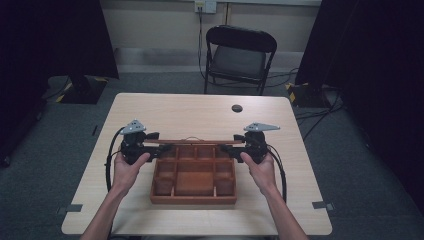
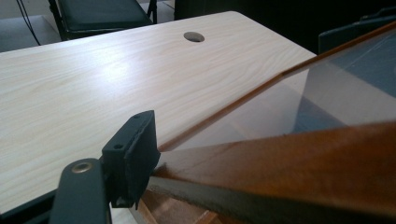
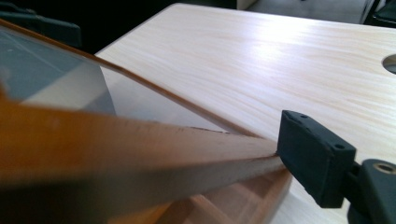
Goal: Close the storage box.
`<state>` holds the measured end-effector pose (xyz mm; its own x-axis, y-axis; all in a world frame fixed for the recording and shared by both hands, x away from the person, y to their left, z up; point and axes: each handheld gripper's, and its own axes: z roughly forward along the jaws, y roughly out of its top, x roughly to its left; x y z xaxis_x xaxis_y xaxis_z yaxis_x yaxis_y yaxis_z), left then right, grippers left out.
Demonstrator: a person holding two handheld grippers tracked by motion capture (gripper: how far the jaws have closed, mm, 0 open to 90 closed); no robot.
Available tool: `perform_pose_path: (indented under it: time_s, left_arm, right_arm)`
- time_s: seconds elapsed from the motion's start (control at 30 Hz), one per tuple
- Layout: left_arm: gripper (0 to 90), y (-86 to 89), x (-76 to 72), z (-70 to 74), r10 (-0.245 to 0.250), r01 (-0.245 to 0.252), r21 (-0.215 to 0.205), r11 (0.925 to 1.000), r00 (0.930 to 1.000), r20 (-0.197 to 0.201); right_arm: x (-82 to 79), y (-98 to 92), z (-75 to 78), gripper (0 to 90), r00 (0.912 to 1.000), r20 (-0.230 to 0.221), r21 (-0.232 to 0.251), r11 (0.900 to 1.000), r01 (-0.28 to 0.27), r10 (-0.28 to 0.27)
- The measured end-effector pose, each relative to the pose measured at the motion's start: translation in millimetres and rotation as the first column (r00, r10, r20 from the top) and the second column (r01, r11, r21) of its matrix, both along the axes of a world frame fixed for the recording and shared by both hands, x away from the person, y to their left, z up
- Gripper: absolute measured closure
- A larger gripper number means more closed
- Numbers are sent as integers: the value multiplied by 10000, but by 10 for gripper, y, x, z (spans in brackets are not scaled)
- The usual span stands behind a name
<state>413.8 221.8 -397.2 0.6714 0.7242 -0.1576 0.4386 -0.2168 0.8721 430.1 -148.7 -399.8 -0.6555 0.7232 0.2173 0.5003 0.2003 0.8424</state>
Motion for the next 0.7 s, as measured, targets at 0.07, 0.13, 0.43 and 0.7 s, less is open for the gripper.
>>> perform_pose_path:
  time_s: [0.07,0.13,0.43,0.7]
  left_arm:
    - [268,-1,-24,-8,-24,24,132,9999,10000,9]
    - [265,-3,-53,-18,-88,87,282,9996,10000,36]
    - [235,-8,-136,-77,-158,154,188,9997,9996,224]
    - [206,5,-209,-98,134,-142,221,9997,9994,325]
  right_arm:
    - [-27,7,-1,263,10000,81,-159,9999,-15,16]
    - [-65,11,-16,261,9998,180,-290,9996,-72,77]
    - [-115,-5,-59,238,9997,219,-403,9991,-120,129]
    - [-144,-89,-99,232,9999,143,-193,9998,-68,70]
